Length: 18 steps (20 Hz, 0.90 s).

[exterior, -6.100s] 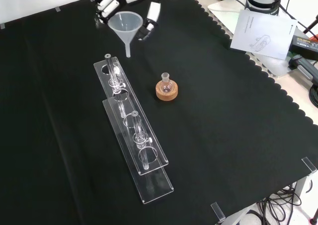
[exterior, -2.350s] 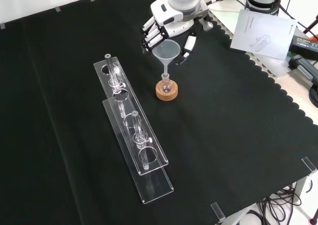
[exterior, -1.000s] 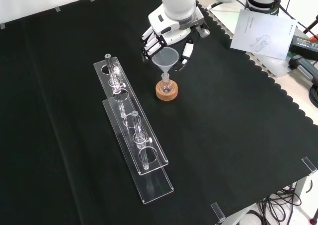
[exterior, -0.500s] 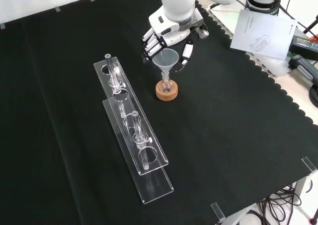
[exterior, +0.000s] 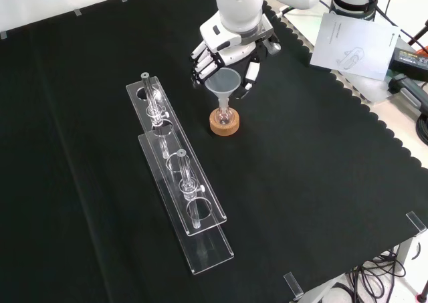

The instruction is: Place the funnel on the round-bottom flask.

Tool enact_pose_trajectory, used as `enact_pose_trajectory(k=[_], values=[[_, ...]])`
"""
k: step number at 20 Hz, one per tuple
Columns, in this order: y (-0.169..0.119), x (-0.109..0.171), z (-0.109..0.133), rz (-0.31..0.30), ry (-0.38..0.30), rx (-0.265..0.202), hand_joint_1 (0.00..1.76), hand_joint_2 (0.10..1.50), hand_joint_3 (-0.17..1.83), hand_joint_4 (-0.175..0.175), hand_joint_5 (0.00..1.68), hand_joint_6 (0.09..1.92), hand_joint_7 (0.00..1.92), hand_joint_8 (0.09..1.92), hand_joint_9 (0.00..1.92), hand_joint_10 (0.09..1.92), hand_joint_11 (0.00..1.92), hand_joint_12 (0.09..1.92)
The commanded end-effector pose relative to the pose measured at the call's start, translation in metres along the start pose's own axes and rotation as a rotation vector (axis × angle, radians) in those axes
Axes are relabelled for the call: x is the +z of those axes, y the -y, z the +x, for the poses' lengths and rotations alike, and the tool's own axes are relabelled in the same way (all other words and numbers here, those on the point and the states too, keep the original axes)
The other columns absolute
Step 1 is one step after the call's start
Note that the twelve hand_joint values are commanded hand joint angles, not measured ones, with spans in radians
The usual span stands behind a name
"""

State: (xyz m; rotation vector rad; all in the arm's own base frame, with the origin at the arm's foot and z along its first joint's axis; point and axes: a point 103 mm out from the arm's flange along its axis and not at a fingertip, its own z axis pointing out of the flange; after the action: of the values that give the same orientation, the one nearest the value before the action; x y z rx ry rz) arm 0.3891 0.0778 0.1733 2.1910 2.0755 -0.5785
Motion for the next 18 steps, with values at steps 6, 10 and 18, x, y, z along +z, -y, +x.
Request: enact_pose_trajectory(k=[6, 10, 18], values=[[-0.0019, -0.001, 0.0055, 0.006, 0.008, -0.008, 0.7, 0.82, 0.51, -0.092, 0.48, 0.67, 0.43, 0.89, 0.69, 0.74, 0.49, 1.27], [-0.0027, -0.0004, 0.0062, 0.018, 0.004, -0.007, 0.7, 0.82, 0.51, -0.09, 0.46, 0.66, 0.41, 0.88, 0.67, 0.73, 0.47, 1.28], [-0.0029, 0.0022, 0.0084, 0.025, 0.012, -0.009, 0.68, 0.81, 0.51, -0.089, 0.4, 0.6, 0.35, 0.87, 0.62, 0.74, 0.4, 1.31]])
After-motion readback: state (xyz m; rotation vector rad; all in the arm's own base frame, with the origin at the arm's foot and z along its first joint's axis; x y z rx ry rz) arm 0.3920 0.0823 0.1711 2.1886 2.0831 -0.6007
